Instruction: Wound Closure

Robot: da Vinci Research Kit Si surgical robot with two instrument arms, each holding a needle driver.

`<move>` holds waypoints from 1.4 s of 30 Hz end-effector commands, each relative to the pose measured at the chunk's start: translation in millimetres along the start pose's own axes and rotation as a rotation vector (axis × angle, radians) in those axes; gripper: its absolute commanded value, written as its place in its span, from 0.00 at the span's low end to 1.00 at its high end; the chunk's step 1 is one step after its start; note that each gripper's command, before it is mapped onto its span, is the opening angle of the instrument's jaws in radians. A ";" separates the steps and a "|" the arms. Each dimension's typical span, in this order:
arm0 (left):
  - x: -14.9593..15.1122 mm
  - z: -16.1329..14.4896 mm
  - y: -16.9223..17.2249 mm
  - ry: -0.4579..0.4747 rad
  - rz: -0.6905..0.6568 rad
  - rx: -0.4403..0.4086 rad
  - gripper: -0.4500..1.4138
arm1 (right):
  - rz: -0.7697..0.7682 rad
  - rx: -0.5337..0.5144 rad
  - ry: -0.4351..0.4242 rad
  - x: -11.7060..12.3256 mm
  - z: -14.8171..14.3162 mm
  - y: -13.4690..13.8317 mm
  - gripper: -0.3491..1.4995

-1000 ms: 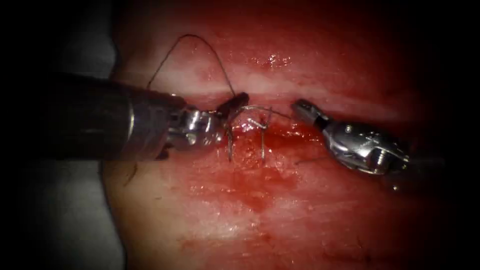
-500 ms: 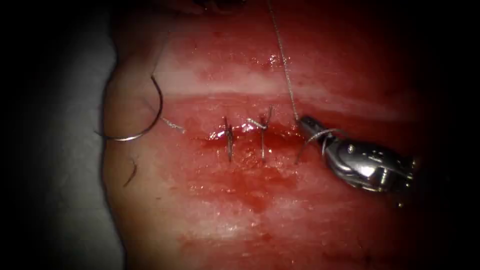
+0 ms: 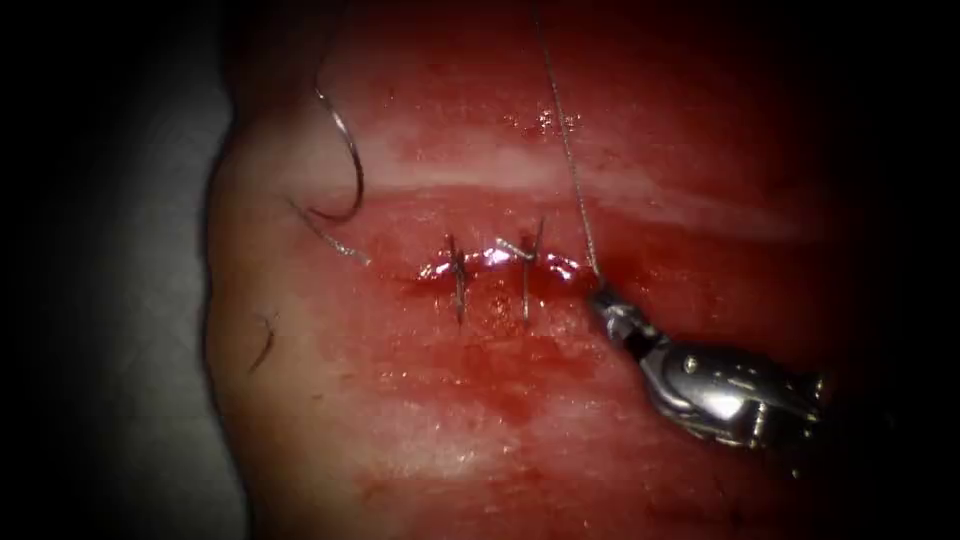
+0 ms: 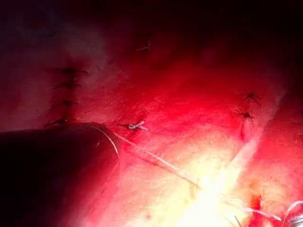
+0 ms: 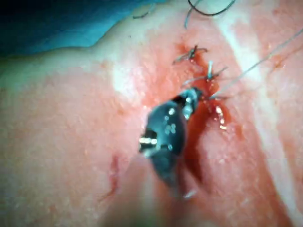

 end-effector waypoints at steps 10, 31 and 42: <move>-0.1 2.2 -2.2 -0.013 -0.003 0.038 0.00 | -0.023 0.021 -0.009 -0.7 -1.9 -2.6 0.00; -1.6 4.7 -7.3 -0.042 -0.004 0.089 0.00 | -0.072 0.099 -0.036 -5.6 -7.6 -6.8 0.00; -1.8 4.9 -8.6 -0.043 -0.003 0.089 0.00 | -0.121 0.137 -0.090 -9.9 -8.5 -9.2 0.00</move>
